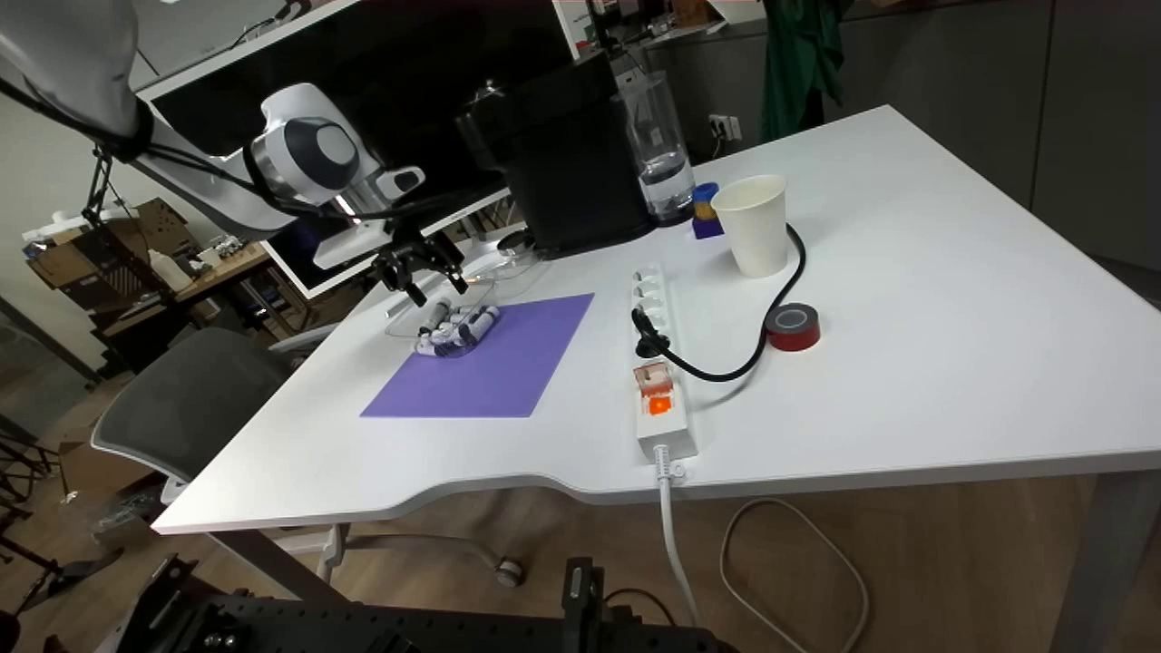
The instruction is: Pick a bottle from the container and put it on the table
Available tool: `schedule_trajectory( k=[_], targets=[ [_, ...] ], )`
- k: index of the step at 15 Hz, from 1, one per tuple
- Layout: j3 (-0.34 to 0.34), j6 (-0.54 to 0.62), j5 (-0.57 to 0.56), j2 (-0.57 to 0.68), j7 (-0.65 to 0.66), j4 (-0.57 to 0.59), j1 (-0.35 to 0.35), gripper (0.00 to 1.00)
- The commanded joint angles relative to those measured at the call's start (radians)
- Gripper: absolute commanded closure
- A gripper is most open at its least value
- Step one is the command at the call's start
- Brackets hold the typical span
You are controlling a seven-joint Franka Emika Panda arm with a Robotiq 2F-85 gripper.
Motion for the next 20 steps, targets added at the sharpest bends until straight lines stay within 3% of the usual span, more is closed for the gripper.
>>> schedule_trajectory(
  k=[1, 5, 13, 14, 15, 20],
  targets=[
    [0.006, 0.023, 0.014, 0.045, -0.026, 0.048, 0.007, 0.0],
    [0.008, 0.066, 0.009, 0.079, -0.057, 0.079, 0.018, 0.0],
    [0.032, 0.047, 0.04, 0.127, -0.108, 0.12, 0.006, 0.0],
    [0.029, 0.047, 0.041, 0.129, -0.113, 0.121, 0.007, 0.07],
    [0.03, 0.049, 0.042, 0.131, -0.116, 0.121, 0.006, 0.25],
    [0.036, 0.059, 0.047, 0.128, -0.123, 0.118, 0.005, 0.61]
  ],
)
